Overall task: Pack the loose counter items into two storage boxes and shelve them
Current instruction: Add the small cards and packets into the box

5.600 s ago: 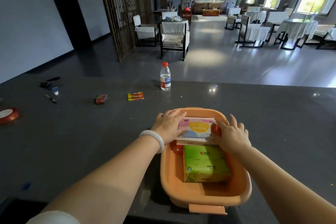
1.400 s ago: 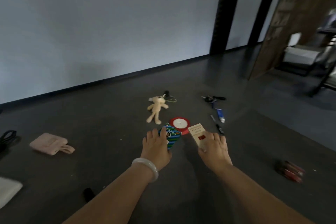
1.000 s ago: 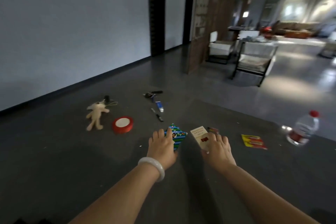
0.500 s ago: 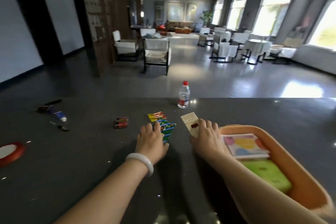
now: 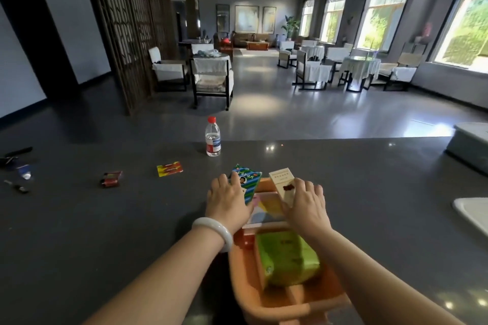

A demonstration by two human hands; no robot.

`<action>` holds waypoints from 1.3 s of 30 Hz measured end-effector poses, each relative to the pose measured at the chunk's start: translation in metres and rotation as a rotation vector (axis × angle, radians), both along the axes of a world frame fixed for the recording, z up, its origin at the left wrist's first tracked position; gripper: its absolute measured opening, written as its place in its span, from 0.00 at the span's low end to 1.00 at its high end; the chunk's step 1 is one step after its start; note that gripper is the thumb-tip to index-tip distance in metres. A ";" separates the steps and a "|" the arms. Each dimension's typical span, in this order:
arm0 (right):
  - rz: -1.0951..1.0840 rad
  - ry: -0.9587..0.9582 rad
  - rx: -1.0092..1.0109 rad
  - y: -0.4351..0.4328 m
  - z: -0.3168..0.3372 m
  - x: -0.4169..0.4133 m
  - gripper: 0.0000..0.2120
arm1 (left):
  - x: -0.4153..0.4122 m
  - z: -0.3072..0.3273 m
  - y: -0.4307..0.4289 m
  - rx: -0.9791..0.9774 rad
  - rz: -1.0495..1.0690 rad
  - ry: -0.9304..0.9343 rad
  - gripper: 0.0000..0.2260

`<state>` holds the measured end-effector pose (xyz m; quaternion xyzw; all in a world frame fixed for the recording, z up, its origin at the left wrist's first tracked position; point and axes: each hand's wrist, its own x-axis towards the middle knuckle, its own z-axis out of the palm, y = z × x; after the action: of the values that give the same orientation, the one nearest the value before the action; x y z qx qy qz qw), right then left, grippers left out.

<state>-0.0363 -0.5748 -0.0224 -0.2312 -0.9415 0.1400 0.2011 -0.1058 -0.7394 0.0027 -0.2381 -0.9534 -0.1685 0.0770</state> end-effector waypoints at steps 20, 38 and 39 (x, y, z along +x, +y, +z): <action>0.206 -0.200 0.222 0.048 -0.021 0.014 0.32 | 0.038 -0.042 0.068 -0.116 0.208 -0.110 0.38; 0.249 -0.272 0.236 0.053 -0.027 0.005 0.44 | 0.021 -0.052 0.074 -0.279 0.202 -0.048 0.44; 0.264 -0.271 0.198 0.056 -0.027 0.005 0.43 | 0.020 -0.050 0.074 -0.283 0.192 -0.047 0.46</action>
<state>-0.0310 -0.5192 -0.0499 -0.1019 -0.9912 0.0395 0.0745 -0.0859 -0.6655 -0.0475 -0.1504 -0.9875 -0.0298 0.0359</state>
